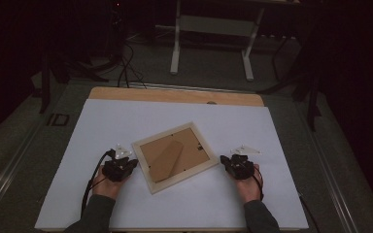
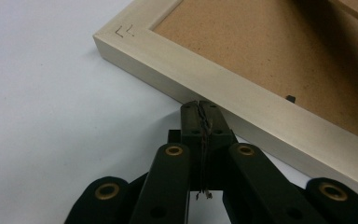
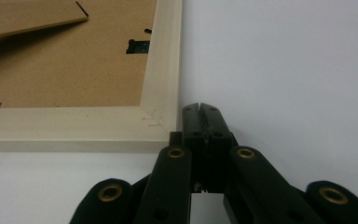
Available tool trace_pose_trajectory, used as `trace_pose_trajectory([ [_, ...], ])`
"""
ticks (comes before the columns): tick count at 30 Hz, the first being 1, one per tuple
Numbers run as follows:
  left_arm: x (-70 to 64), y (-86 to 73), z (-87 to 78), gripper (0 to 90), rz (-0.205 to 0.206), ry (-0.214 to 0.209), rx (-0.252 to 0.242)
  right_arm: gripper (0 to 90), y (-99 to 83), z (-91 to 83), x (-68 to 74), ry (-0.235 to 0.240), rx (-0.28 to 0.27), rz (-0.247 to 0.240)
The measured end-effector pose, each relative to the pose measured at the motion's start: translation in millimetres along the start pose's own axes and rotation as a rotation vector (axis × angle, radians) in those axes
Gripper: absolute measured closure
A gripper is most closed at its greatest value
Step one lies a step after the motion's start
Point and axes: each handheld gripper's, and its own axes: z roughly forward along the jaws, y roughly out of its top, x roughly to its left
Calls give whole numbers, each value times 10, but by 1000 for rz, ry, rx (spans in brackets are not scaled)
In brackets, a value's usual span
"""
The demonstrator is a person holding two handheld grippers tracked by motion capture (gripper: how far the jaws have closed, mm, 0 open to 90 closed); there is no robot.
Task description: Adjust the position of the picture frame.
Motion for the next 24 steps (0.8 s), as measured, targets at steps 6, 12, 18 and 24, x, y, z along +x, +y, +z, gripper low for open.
trace_pose_trajectory([
  [6,-10,0,-2,898,3,-2,2,897,-28,20,15,6,9,-2],
  [12,-22,0,-6,898,8,1,6,898,-32,58,22,9,17,-8],
  [18,-61,-14,-18,900,6,3,9,898,-44,81,1,19,19,13],
  [24,-66,-13,-20,900,12,5,12,898,-46,117,-5,20,27,18],
])
